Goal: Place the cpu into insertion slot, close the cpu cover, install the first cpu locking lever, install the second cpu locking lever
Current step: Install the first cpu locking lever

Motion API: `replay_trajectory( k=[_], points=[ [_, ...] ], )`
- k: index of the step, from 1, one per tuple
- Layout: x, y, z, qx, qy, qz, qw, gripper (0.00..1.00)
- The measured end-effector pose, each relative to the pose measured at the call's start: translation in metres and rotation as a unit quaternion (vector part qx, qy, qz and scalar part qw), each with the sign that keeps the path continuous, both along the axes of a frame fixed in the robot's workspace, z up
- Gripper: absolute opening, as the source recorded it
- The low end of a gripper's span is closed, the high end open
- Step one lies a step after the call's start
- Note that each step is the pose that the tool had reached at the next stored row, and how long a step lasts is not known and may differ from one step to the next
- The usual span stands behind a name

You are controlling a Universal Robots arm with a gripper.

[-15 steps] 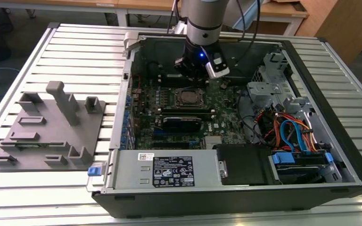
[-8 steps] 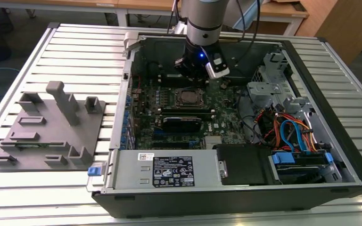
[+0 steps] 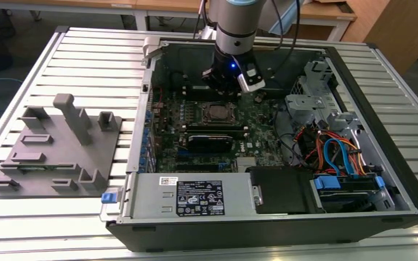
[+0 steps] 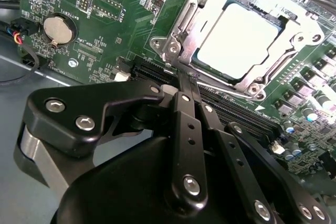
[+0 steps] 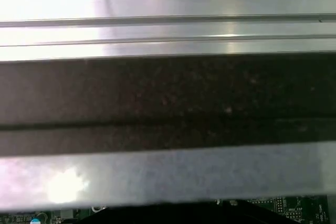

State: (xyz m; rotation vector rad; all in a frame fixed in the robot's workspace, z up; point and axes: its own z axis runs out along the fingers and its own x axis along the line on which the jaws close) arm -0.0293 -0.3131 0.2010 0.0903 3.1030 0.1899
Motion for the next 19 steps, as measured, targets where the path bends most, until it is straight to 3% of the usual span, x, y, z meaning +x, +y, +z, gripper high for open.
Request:
replay_trajectory(
  k=[9, 19],
  points=[
    [0.0001, 0.0, -0.0022, 0.0, 0.0, 0.0, 1.0, 0.11],
    [0.0002, 0.0, 0.0009, -0.0007, -0.0001, 0.0, 1.0, 0.11]
  ],
)
